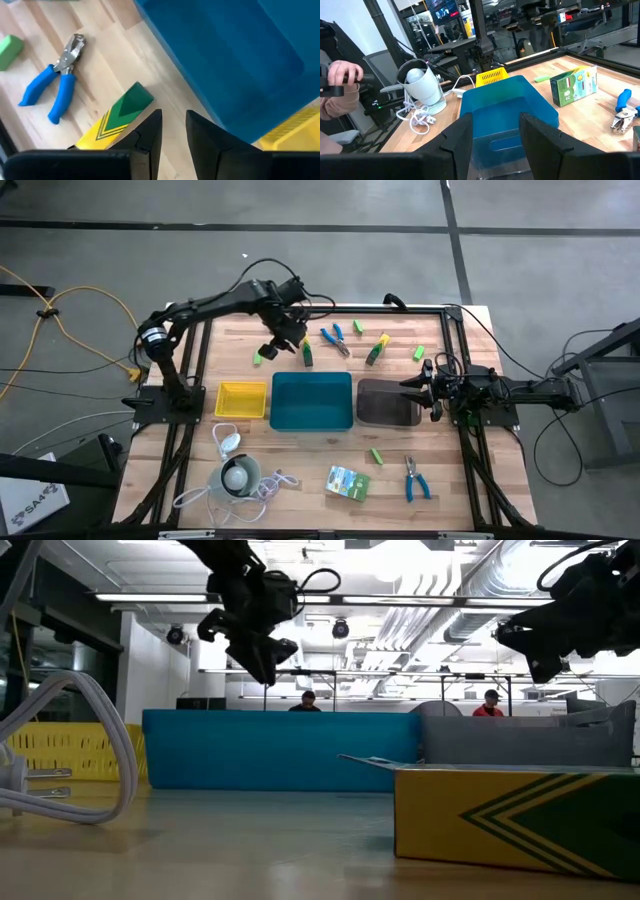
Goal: Pick & Place School Supplies
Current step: Put the yellow box of crayons into the blue bin
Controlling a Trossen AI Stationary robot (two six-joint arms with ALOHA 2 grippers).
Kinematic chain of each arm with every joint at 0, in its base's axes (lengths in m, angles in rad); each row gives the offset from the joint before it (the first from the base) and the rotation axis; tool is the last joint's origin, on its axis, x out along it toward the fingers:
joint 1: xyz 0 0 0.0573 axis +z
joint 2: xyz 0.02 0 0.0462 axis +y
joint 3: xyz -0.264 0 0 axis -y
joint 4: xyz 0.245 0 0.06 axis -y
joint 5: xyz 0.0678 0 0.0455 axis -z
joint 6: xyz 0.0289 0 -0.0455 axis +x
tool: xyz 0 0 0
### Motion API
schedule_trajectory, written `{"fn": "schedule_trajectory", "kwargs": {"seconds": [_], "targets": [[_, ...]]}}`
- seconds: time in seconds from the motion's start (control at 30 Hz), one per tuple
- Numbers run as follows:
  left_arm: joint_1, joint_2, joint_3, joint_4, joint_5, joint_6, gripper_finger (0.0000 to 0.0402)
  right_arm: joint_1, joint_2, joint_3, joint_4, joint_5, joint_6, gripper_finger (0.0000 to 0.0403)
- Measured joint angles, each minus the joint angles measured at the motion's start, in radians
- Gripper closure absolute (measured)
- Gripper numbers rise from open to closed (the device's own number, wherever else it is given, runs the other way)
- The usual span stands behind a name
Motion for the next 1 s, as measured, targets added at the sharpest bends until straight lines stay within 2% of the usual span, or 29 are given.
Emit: {"fn": "schedule_trajectory", "kwargs": {"seconds": [0.13,0.4,0.53,0.77,1.0], "targets": [[-0.021,0.014,0.001,0.025,0.002,0.012,0.0306,0.0,0.0,0.0,0.0,0.0,0.0,0.0253],[-0.051,0.049,0.001,0.104,-0.048,0.024,0.0239,0.0,0.0,0.0,0.0,0.0,0.0,0.0253],[-0.069,0.07,0.001,0.118,-0.074,0.079,0.0217,0.0,0.0,0.0,0.0,0.0,0.0,0.0253],[-0.103,0.09,0.001,0.135,-0.194,0.178,0.0211,0.0,0.0,0.0,0.0,0.0,0.0,0.0253],[-0.116,0.094,0.001,0.131,-0.255,0.242,0.021,0.0,0.0,0.0,0.0,0.0,0.0,0.0253]]}}
